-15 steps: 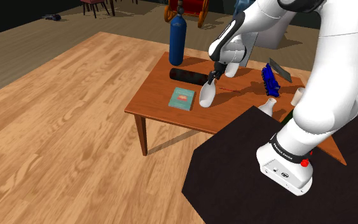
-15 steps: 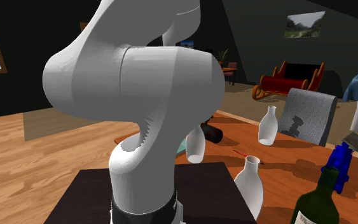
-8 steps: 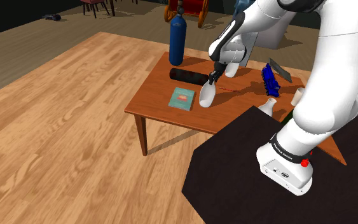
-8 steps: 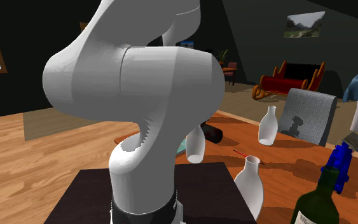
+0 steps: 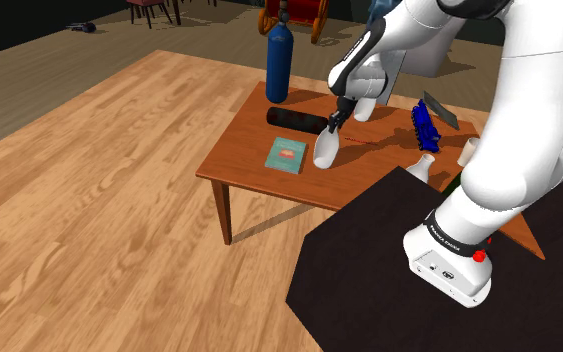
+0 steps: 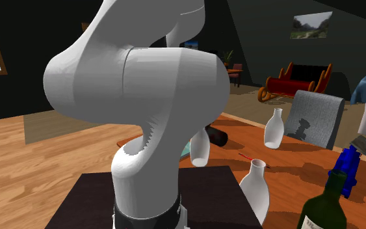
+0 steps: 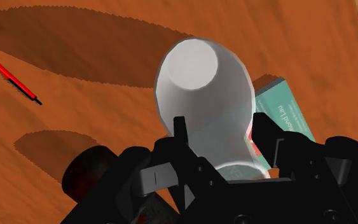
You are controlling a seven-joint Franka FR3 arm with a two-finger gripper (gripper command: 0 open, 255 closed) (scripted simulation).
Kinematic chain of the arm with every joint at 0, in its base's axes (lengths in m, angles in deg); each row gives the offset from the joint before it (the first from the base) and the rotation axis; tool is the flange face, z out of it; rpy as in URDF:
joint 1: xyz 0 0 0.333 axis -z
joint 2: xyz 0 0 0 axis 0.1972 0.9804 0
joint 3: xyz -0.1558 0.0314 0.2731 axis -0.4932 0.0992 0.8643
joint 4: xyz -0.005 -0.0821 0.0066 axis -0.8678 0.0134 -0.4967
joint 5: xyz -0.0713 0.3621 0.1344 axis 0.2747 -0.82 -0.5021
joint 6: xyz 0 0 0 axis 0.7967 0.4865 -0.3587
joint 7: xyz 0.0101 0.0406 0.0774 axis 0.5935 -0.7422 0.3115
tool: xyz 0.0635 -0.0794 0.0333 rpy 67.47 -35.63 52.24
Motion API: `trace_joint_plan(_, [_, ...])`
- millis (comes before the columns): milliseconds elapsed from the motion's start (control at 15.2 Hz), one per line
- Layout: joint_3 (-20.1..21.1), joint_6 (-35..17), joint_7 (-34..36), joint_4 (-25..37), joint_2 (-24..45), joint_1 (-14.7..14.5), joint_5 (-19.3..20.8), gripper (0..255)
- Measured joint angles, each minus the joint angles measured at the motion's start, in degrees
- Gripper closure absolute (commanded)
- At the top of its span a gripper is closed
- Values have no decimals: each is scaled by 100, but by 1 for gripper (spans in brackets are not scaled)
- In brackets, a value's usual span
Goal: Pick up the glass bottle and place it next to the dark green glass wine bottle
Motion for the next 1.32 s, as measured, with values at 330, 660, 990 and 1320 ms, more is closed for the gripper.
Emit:
trace_joint_plan(330, [-140, 268, 133, -38, -306, -105, 157, 255])
trace_joint_plan(660, [-281, 564, 301, -80, -651, -219, 348, 255])
trace_joint_plan(990, [-403, 876, 443, -92, -984, -294, 543, 255])
trace_joint_plan(1320, [-496, 1169, 599, -119, -1320, -367, 736, 255])
